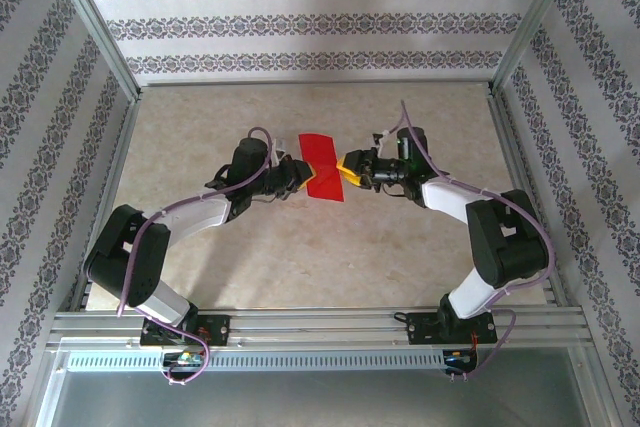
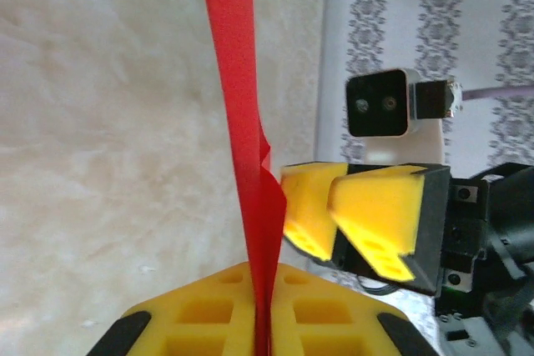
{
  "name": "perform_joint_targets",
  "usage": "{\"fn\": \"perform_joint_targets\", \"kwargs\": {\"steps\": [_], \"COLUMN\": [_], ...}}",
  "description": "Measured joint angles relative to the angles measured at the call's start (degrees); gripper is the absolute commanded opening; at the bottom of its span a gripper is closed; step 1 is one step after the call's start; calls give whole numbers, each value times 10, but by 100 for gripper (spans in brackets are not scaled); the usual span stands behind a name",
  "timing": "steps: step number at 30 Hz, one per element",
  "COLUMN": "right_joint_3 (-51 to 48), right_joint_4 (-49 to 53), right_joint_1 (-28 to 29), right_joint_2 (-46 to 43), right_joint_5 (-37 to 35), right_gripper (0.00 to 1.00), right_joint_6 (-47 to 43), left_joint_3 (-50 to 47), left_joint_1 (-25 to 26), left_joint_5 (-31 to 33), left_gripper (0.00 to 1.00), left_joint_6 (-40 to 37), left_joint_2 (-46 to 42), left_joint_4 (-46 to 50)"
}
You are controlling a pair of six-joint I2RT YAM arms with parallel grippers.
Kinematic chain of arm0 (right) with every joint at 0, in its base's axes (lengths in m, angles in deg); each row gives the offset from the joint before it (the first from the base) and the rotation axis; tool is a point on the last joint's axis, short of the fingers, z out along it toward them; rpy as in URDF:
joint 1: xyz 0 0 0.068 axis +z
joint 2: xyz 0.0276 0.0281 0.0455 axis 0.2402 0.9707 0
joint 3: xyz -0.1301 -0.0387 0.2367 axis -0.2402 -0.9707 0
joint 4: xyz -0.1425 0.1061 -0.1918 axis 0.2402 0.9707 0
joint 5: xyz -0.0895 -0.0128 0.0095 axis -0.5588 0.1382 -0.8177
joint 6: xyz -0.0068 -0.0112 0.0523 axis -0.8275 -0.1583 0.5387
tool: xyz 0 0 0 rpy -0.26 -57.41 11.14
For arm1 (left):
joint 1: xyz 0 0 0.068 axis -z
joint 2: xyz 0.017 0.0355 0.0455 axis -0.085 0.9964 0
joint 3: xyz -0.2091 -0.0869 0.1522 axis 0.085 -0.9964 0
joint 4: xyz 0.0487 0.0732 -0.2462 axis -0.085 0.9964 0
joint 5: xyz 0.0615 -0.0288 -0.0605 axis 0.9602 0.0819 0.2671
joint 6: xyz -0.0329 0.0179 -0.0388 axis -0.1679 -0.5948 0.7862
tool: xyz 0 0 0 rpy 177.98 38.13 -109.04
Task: Fold a paper plane with a square sheet of paper (pick it up from the middle)
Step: Turn over the paper at the center of the table.
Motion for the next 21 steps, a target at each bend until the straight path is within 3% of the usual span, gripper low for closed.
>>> {"fn": "perform_joint_targets", "kwargs": {"steps": [5, 11, 17, 21], "right_joint_3": [-7, 5, 5, 5], "right_joint_4": [110, 240, 298, 316], "right_joint_1": [-42, -47, -47, -47], "right_joint_2": [-42, -120, -169, -178], "right_joint_5": [-73, -197, -287, -320], "right_gripper": [58, 78, 80, 80], "right_joint_6": [-79, -187, -240, -250], "left_joint_3": [94, 257, 412, 468], "left_joint_1": [-3, 5, 69, 110], "left_joint_5": [91, 280, 509, 612], "left_gripper": [11, 11, 11, 11], "left_joint_6": [-118, -254, -315, -318], "left_joint_2": [-5, 3, 103, 202], "left_joint_4": [222, 490, 696, 794]}}
